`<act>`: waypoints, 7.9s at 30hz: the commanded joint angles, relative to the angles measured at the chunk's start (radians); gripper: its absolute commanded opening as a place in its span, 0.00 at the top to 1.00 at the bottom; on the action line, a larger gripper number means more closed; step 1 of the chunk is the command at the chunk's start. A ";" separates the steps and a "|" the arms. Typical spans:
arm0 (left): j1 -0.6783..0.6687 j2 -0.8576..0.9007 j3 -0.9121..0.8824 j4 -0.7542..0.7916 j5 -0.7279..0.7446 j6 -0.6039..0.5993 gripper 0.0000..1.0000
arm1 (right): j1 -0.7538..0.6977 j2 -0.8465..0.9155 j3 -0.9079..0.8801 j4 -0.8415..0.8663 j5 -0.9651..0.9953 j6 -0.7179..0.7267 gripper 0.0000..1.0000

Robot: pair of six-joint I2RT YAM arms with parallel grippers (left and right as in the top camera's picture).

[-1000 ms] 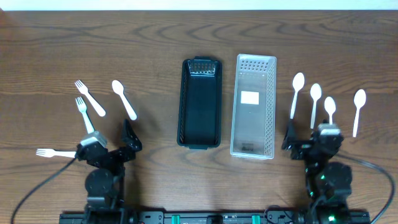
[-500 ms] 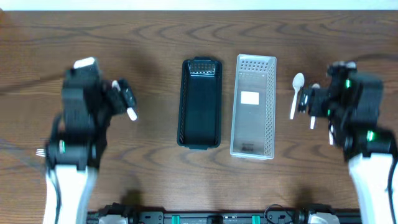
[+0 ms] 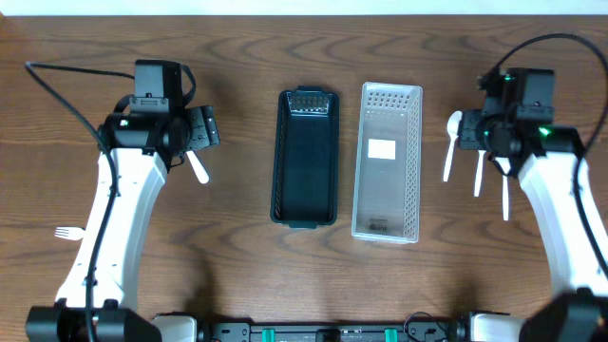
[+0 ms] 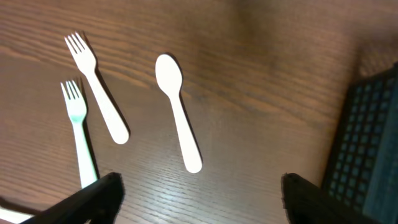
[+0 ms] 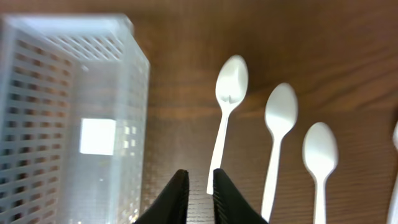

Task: Pack container
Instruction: 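Raise both arms and move the right gripper over the spoons, then lower the right gripper and grasp the leftmost white spoon, then carry the spoon with the right gripper into the white tray and release, then move the right gripper back and grasp the next white spoon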

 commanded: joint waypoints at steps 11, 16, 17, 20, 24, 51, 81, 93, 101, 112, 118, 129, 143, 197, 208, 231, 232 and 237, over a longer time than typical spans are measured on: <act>-0.003 0.066 0.020 -0.028 0.000 0.011 0.67 | 0.047 0.210 0.014 -0.007 -0.066 0.029 0.93; -0.003 0.066 0.020 -0.028 0.000 0.011 0.67 | 0.098 0.257 0.014 -0.006 -0.105 0.029 0.92; -0.003 0.066 0.020 -0.028 0.000 0.011 0.67 | 0.106 0.265 0.014 -0.006 -0.108 0.029 0.92; -0.003 0.066 0.020 -0.028 0.000 0.011 0.61 | 0.128 0.286 0.014 -0.005 -0.130 0.029 0.92; -0.003 0.066 0.020 -0.028 0.000 0.011 0.60 | 0.145 0.296 0.014 0.008 -0.168 0.028 0.92; -0.003 0.066 0.020 -0.028 0.000 0.011 0.53 | 0.151 0.296 0.014 0.074 -0.360 0.104 0.89; -0.003 0.066 0.020 -0.027 0.000 0.010 0.24 | -0.022 0.312 0.163 -0.014 0.188 0.209 0.23; -0.003 0.066 0.020 -0.027 0.000 0.010 0.24 | -0.031 0.443 0.164 0.002 0.164 0.172 0.11; -0.003 0.066 0.020 -0.027 0.000 0.010 0.23 | 0.006 0.473 0.164 0.020 0.163 0.171 0.10; -0.003 0.066 0.020 -0.027 0.000 0.010 0.24 | 0.016 0.549 0.163 0.016 0.140 0.172 0.14; -0.003 0.066 0.020 -0.027 0.000 0.010 0.23 | 0.016 0.575 0.163 0.017 0.137 0.171 0.26; -0.003 0.066 0.020 -0.027 0.000 0.010 0.23 | 0.016 0.575 0.163 0.032 0.137 0.171 0.84; -0.003 0.066 0.020 -0.027 0.000 0.010 0.23 | 0.045 0.524 0.302 -0.095 0.135 0.171 0.99; -0.003 0.066 0.019 -0.027 0.000 0.010 0.23 | -0.057 0.338 0.663 -0.496 0.212 0.115 0.04; -0.003 0.066 0.019 -0.027 0.000 0.010 0.23 | -0.116 0.410 0.256 -0.224 0.142 0.074 0.04; -0.003 0.066 0.019 -0.027 0.000 0.010 0.23 | -0.114 0.412 -0.018 0.077 0.086 0.073 0.09; -0.003 0.066 0.019 -0.027 0.000 0.010 0.23 | -0.114 0.412 -0.018 0.078 0.083 0.073 0.14; -0.003 0.066 0.019 -0.027 0.000 0.010 0.23 | -0.114 0.412 -0.018 0.077 0.083 0.073 0.42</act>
